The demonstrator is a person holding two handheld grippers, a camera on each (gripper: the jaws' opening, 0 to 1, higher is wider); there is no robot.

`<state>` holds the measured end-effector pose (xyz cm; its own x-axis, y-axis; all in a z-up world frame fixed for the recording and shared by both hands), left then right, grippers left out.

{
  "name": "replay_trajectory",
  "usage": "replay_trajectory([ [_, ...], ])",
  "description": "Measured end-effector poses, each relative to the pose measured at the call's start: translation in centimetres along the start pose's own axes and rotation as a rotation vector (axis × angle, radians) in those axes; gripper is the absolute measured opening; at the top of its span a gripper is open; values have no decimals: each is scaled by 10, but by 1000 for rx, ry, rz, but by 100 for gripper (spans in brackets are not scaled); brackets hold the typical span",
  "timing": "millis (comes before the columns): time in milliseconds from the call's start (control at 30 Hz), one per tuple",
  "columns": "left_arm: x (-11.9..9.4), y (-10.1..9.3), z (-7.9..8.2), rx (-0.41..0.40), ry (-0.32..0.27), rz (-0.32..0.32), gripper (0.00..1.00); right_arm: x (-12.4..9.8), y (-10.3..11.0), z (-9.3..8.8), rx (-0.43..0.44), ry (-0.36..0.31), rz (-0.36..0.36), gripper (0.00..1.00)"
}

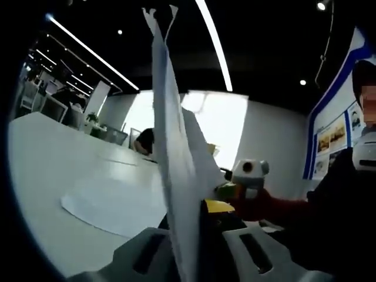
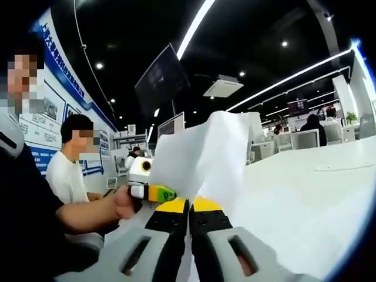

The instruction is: Organize the stack of printing papers by aligning and flattening the scattered papers on the table

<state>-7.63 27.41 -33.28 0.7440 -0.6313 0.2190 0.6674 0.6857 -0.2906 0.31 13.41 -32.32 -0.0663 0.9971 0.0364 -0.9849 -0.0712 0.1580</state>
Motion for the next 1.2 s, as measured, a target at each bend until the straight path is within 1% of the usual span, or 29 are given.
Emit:
replay_trajectory([
  [167,-1,1,1,17,-6,17,6,-5,-4,4,-27,0,-26,2],
  [267,-1,1,1,27,-3,28,6,-9,-8,8,-40,-13,-45,2],
  [367,0,0,-1,34,11,25,6,-13,-10,12,-42,-28,-55,3],
  [433,2,-2,-3,43,38,19,6,-14,-10,15,-45,-33,-54,3],
  [500,5,-2,-6,64,72,25,6,-11,-12,21,-47,-41,-49,3],
  [567,5,-2,-7,74,84,30,6,-8,-14,29,-58,-51,-50,3],
  [767,4,-2,-7,80,90,26,6,4,-20,54,-115,-81,-55,3],
  [833,3,-2,-7,81,90,26,6,6,-21,59,-128,-87,-54,0],
  [967,3,-2,-6,78,88,22,6,11,-20,60,-155,-73,-63,0],
  [1033,3,-2,-6,77,87,21,6,11,-21,60,-141,-72,-65,0],
  [1200,3,-2,-6,81,90,18,6,13,-23,62,-155,-69,-73,0],
])
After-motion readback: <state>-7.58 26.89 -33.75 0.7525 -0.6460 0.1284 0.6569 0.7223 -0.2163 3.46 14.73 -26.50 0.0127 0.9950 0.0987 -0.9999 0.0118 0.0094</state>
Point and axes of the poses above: the point that each gripper's makers call its tool centre point, and the gripper's own axes: x roughly forward along the fingers, y roughly to its left, z roughly out of its top, the point moved 6 cm from there along -x, roughly backward along the fingers, and after that the axes turned 9 degrees about -z, right-handed, at the moved point
